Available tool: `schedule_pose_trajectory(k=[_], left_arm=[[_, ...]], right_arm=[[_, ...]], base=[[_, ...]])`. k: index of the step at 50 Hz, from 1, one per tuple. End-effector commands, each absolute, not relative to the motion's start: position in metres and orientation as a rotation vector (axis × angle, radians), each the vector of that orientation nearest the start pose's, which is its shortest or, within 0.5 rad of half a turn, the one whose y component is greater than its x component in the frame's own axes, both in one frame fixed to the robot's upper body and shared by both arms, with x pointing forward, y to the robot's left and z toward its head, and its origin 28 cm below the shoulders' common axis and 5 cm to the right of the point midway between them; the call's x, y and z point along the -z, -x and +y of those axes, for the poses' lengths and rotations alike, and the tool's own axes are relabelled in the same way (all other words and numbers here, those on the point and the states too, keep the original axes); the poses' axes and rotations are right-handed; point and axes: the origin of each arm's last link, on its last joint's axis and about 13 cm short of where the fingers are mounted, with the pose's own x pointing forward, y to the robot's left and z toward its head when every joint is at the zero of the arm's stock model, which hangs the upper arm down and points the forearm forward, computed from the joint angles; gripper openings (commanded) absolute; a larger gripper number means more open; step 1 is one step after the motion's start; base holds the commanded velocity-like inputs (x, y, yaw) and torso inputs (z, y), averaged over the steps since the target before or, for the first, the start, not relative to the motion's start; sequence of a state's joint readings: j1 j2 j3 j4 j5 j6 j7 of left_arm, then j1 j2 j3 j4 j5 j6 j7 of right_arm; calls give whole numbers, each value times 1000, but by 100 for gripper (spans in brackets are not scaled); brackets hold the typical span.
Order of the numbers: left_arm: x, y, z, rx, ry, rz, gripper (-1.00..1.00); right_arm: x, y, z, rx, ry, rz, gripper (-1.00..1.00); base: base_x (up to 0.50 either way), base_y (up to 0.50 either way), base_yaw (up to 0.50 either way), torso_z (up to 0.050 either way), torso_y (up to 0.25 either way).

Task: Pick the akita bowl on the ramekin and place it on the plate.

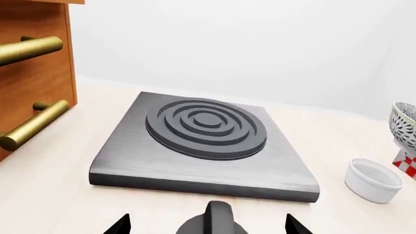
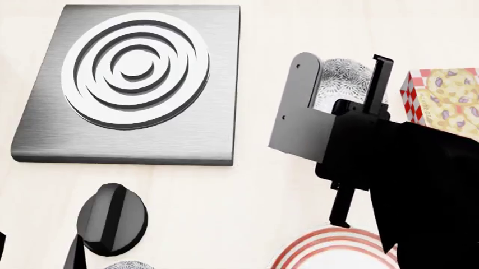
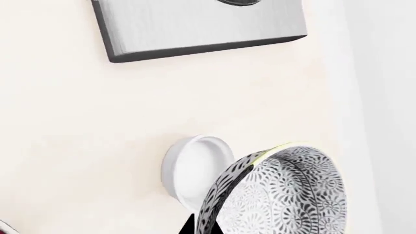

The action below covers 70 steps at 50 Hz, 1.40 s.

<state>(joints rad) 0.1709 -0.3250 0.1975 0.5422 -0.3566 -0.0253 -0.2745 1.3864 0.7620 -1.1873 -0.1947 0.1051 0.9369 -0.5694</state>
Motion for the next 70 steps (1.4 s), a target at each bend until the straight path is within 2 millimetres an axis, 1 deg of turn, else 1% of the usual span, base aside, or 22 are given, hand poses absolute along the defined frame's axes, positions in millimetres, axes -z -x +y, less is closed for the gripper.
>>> schedule_pose_trajectory(k=[1,8,17,20,26,38,53,57,70], left_arm=[[-90,-163,210,80,145,-236,100],[-92,-163,211,78,145,-239,100],[-93,-163,212,72,149,-242,100],[-93,-163,213,71,151,-241,100],[-94,-162,213,69,151,-244,100],[-93,-163,213,67,149,-244,100],[-93,-163,212,68,149,-243,100],[-92,-162,211,70,147,-243,100],[-92,-162,211,70,148,-241,100]], right_arm=[[-305,-288,-168,-560,1279,350,-100],[-313,-267,-166,-576,1329,378,-100],[-313,-241,-161,-650,1373,481,-100],[-312,-235,-159,-671,1377,505,-100],[-305,-223,-157,-719,1373,543,-100],[-287,-202,-162,-769,1364,607,-100],[-274,-187,-165,-801,1359,686,-100],[-267,-186,-165,-808,1350,690,-100],[-256,-183,-166,-827,1324,710,-100]], base=[[0,0,0,0,0],[0,0,0,0,0],[0,0,0,0,0],[0,0,0,0,0],[0,0,0,0,0],[0,0,0,0,0],[0,0,0,0,0],[0,0,0,0,0],[0,0,0,0,0]])
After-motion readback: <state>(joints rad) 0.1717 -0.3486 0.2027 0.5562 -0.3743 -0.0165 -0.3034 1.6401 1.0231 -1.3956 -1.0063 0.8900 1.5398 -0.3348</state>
